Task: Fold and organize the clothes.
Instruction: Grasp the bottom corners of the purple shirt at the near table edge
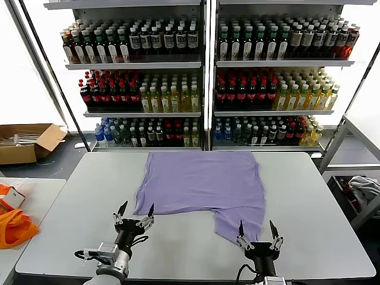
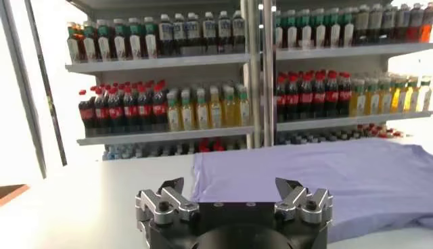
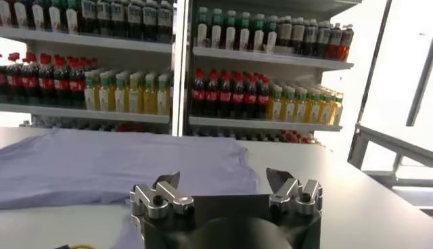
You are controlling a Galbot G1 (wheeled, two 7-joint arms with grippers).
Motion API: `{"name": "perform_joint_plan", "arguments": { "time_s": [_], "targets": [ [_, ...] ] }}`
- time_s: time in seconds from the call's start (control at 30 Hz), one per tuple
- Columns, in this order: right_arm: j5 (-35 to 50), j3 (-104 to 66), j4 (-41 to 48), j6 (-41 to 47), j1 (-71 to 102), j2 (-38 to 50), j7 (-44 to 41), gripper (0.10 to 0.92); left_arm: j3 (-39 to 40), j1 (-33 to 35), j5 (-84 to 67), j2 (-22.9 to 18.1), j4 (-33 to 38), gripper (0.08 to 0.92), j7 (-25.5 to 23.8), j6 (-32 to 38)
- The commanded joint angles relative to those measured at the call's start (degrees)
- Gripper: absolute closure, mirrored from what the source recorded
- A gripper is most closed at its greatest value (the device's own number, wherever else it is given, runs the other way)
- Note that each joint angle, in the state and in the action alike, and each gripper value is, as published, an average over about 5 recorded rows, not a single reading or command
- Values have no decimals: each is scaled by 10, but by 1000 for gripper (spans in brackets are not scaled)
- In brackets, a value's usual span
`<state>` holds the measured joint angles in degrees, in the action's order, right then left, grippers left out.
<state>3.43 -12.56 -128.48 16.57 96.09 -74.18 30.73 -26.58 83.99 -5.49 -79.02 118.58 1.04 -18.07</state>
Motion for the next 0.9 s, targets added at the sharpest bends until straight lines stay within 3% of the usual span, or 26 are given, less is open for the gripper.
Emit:
{"name": "perform_joint_plan", "arguments": {
  "time_s": [0.03,0.57,0.9],
  "targets": [
    [18,1,-2,30,5,2,15,203,-15,-23,-53,35,-6,177,-11,-92],
    [-2,29,44,93,-41,-16,20,203,6,-60,-57,34,-60,177,-3,-77],
    [-23,26,79,59,-46,-38,3,203,1,-89,-56,24,-103,177,-3,-62]
  ]
}}
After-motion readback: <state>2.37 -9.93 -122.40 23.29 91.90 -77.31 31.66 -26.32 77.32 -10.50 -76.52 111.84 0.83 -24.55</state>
